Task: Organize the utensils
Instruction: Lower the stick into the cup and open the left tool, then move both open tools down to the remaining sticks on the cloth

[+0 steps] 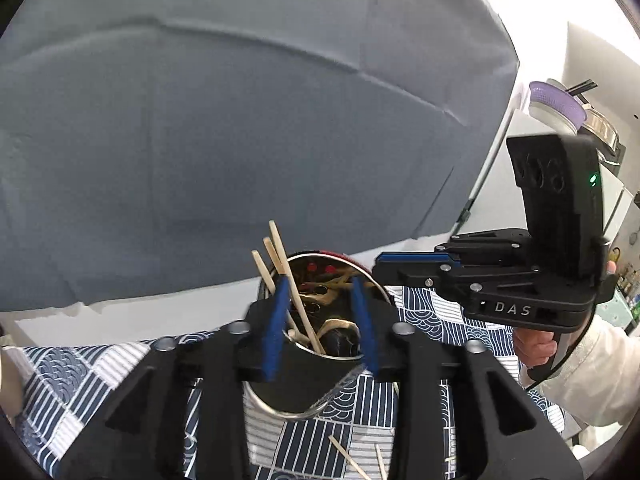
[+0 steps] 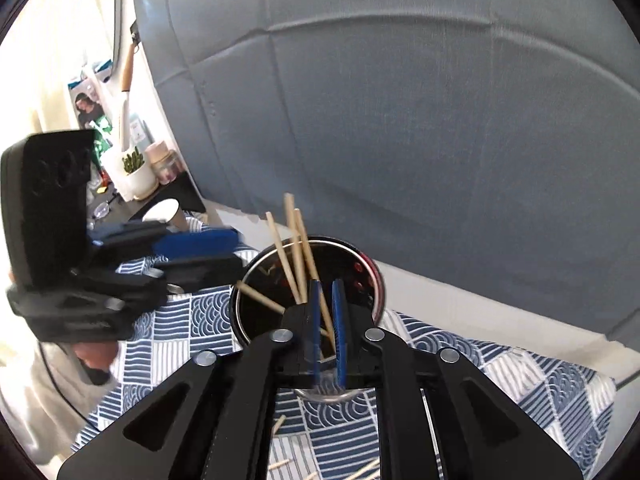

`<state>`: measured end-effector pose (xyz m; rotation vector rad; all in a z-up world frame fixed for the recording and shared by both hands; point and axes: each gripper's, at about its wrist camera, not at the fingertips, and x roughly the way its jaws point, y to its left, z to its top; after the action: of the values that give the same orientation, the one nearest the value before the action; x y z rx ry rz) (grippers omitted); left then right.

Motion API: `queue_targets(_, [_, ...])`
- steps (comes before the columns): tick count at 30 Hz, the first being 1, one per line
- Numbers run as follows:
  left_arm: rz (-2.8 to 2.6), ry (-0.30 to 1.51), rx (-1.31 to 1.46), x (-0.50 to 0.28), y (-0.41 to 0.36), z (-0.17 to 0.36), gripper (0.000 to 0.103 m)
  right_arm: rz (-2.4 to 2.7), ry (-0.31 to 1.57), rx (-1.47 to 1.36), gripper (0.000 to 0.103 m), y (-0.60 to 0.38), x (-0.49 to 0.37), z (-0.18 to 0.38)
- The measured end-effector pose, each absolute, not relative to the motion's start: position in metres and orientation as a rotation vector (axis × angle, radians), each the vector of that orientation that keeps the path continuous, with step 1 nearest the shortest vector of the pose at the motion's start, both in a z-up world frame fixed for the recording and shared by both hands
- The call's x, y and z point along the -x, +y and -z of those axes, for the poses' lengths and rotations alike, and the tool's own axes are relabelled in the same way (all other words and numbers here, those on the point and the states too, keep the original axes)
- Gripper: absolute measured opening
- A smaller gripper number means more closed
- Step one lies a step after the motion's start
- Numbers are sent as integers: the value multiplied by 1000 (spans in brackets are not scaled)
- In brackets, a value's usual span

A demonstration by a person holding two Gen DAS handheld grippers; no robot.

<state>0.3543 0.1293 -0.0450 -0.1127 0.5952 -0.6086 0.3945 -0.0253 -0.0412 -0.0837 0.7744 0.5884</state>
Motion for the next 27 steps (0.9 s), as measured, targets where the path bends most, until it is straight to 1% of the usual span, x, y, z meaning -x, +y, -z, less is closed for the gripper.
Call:
queue_targets(1, [597,591,111,-348,132,39,46,-584,765,90,32,-28,-390,37])
queue_targets(2, [580,586,106,-343,135,35,47,-579,746,95,48,-29,-385,33])
queue_targets(3, [568,583,101,-339,136,32,48,-572,722,99,56,-31,-379,29])
queue_targets(5, [545,586,97,-327,141,26,60,-582,703,92,60,-35,-371,21])
queue_targets(6, [536,586,98,-322,143,22,62,-585,701,90,67,-36,-368,18])
queue_targets(7, [528,589,100,-316,145,19,69,-581,693,92,71,-37,-363,14])
queue_targets(8, [519,594,99,-309,145,15,75,-576,684,93,78,-39,-359,11])
queue_targets(9, [512,594,97,-305,146,14,78,-572,677,93,86,-42,-356,8])
queue_targets(10, [499,594,88,-299,146,11,81,-575,673,86,88,-45,-351,4])
queue_targets(12, [474,602,70,-291,144,9,87,-580,668,74,88,-49,-345,-1])
queue_targets(14, [445,610,64,-279,143,6,96,-585,672,69,88,-54,-339,-7])
queue_targets(15, [439,612,65,-275,144,6,97,-585,678,70,89,-57,-336,-8])
queue_targets(21, [408,676,73,-246,148,18,97,-591,723,69,91,-65,-318,-10])
queue_targets(27, [365,755,76,-220,149,46,97,-584,749,99,91,-74,-295,-3])
